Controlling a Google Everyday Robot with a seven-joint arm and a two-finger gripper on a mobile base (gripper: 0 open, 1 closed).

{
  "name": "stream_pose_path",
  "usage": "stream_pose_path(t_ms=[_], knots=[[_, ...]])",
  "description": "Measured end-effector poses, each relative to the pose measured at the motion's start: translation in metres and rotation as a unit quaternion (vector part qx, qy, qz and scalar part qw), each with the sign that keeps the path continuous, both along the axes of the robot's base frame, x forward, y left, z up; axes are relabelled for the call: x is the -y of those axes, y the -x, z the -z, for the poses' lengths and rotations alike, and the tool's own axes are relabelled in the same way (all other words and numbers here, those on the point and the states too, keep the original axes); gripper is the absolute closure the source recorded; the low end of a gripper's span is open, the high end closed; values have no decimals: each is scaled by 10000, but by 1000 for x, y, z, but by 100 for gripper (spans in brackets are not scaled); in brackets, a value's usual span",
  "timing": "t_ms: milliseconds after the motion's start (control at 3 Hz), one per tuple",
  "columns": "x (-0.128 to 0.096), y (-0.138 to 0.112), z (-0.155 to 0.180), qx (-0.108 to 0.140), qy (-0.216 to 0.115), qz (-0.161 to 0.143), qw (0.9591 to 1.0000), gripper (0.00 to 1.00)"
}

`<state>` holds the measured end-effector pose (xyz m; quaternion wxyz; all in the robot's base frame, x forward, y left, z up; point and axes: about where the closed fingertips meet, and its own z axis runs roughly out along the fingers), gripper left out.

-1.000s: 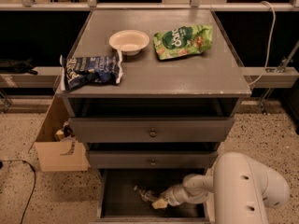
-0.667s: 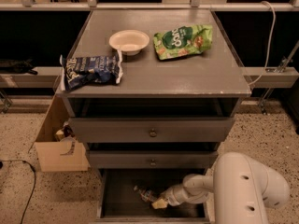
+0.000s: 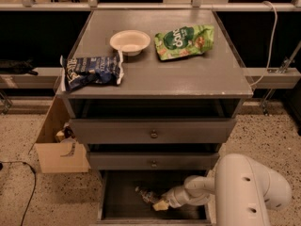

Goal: Place water bottle into bottom drawer

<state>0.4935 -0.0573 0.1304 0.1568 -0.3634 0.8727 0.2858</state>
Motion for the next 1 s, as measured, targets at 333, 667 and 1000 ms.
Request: stream_pose_path(t_ms=[333, 667, 1000], knots=[[0, 0, 0, 0, 0, 0, 10000, 4], [0, 0, 0, -1, 0, -1, 10000, 0], [0, 0, 0, -1, 0, -1, 10000, 0]])
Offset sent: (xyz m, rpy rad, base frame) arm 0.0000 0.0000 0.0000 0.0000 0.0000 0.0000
